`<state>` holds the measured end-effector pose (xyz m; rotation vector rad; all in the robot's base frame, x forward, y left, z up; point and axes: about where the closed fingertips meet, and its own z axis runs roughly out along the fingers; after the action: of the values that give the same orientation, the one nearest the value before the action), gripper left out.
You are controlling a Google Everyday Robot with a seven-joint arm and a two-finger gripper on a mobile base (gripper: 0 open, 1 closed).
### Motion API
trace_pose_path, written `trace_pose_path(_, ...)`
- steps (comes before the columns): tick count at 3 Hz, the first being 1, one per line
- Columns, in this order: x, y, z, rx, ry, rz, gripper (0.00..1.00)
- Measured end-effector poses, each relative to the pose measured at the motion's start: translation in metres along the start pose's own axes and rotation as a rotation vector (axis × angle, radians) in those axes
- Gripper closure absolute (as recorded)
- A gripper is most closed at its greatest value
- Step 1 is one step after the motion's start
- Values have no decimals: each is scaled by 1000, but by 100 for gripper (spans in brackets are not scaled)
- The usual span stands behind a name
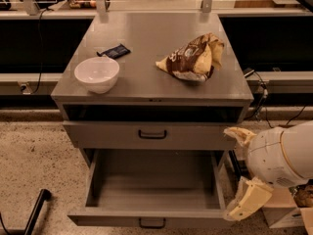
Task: Close middle drawer
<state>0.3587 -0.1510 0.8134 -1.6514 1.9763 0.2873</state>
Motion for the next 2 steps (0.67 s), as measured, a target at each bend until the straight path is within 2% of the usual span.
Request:
trace_pose_path(1,8,0,11,28,12,14,0)
trace_pose_path(2,48,35,73,26,-39,92,0)
